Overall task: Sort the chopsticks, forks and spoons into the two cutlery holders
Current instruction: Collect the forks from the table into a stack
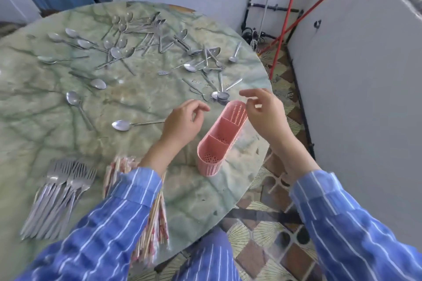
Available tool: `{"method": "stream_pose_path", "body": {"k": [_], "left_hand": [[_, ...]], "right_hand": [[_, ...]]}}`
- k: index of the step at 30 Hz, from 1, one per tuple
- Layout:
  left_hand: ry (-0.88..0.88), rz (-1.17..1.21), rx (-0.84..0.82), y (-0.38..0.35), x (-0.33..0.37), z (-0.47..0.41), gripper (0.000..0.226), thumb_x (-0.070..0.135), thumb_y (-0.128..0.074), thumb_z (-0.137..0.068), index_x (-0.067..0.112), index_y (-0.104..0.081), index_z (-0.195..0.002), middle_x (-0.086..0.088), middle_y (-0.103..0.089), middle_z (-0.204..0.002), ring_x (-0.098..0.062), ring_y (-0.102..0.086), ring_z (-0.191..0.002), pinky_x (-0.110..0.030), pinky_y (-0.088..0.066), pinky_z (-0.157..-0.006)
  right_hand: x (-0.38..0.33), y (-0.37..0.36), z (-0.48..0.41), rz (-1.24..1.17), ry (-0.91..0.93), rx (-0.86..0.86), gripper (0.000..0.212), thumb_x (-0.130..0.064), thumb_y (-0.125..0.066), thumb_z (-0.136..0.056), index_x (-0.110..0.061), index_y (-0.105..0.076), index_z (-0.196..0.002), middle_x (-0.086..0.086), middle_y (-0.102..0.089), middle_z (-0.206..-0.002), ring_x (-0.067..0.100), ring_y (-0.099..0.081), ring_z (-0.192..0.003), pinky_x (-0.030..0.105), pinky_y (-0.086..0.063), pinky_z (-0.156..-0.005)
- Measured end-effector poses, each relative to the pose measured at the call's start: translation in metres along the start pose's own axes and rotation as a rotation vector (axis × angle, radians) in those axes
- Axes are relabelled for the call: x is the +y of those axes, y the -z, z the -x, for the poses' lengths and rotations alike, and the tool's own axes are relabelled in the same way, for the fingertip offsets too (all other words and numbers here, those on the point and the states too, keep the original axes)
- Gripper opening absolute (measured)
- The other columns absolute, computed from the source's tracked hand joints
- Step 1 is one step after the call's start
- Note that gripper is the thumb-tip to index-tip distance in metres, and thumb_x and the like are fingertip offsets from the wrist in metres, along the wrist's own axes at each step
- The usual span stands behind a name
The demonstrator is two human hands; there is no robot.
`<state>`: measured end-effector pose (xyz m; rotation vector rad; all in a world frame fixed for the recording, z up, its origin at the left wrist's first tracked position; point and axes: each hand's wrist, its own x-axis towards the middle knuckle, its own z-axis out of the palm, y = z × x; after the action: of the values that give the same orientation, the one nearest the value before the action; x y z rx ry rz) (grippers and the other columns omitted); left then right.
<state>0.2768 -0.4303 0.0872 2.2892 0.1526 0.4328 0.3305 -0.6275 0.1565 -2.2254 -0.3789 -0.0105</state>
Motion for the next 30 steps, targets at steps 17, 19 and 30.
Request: {"method": "stream_pose_path", "body": {"k": [17,19,30], "left_hand": [[0.203,-0.404,-0.419,-0.106,-0.102,-0.139,0.062,0.043,-0.073,-0.079,0.021,-0.054,-0.133,0.005,-0.049,-0.142,-0.022,-0.041,-0.128,-0.030,-0.025,-0.109],[0.187,-0.381,-0.410,-0.111,-0.110,-0.143,0.063,0.044,-0.075,-0.076,0.021,-0.056,-0.132,0.005,-0.052,-0.139,-0.023,-0.042,-0.127,-0.032,-0.026,-0.109],[-0.050,-0.276,-0.181,-0.104,-0.124,-0.123,0.024,0.038,-0.067,-0.080,0.018,-0.076,-0.087,0.004,-0.068,-0.090,-0.014,-0.050,-0.092,-0.024,-0.040,-0.087]], "right_hand": [[0.156,-0.074,-0.174,0.157,-0.267,-0.559,0.037,-0.032,-0.073,-0.084,-0.010,-0.069,-0.113,0.006,-0.071,-0.107,0.021,-0.065,-0.097,0.029,-0.049,-0.087],[0.159,-0.087,-0.177,0.163,-0.314,-0.570,0.037,-0.038,-0.074,-0.081,-0.014,-0.070,-0.108,0.003,-0.070,-0.101,0.021,-0.065,-0.094,0.035,-0.052,-0.085],[0.160,-0.085,-0.171,0.061,-0.408,-0.883,0.016,-0.027,-0.075,-0.083,-0.012,-0.071,-0.081,-0.003,-0.061,-0.071,0.008,-0.049,-0.058,0.015,-0.035,-0.049]]}}
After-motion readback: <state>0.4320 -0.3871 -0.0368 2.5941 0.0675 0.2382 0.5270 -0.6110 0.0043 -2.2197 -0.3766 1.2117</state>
